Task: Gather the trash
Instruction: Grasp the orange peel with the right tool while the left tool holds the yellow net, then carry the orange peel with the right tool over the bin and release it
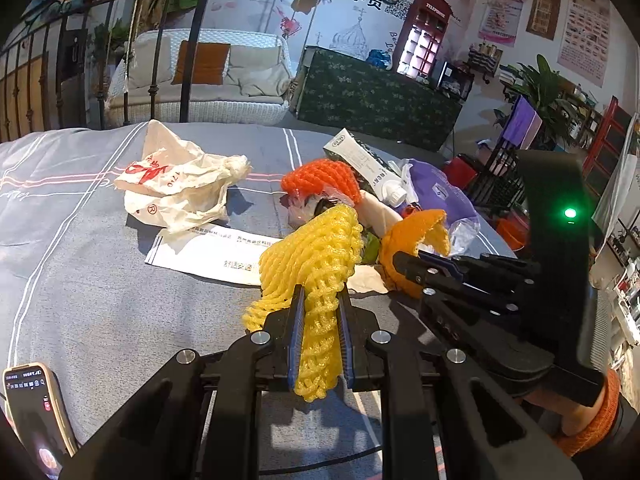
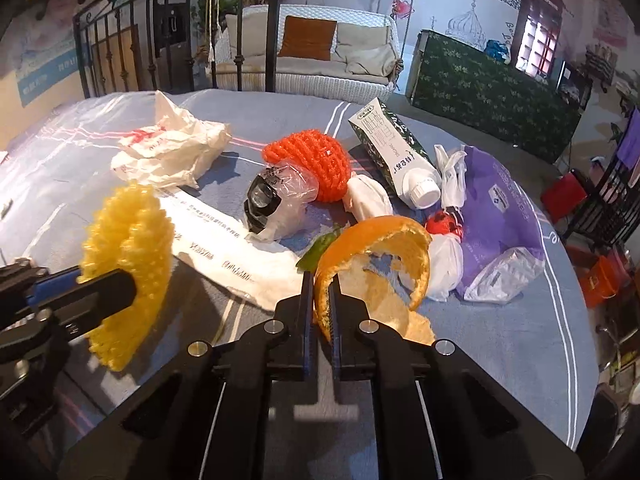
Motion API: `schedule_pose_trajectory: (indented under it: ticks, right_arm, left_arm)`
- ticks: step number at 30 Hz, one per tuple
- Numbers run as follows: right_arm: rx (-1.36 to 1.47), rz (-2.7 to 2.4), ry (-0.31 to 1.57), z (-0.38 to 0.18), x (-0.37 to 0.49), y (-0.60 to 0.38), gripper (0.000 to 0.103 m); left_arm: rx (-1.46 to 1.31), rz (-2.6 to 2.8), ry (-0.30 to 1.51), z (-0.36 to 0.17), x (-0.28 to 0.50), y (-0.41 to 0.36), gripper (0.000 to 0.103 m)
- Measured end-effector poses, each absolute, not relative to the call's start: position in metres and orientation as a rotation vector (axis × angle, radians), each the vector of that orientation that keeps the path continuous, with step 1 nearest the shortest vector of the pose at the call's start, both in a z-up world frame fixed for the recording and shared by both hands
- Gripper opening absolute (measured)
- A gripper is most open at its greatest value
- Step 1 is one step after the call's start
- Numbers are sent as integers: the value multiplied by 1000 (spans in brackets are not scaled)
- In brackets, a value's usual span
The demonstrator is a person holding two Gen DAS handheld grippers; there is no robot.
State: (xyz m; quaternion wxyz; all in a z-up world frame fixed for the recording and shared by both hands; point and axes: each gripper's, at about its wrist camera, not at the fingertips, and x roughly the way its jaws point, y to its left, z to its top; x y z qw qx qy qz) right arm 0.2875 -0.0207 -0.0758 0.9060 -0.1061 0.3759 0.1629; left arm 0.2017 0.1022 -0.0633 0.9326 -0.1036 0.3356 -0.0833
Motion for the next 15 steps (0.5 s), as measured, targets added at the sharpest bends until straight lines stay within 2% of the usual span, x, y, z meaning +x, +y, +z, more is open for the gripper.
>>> schedule_pose_trajectory:
  ticks: [15]
  right_arm:
    - [-11, 294, 703, -50, 214, -107, 8]
  left_arm:
    - [-156, -282, 668, -55, 187, 53, 16]
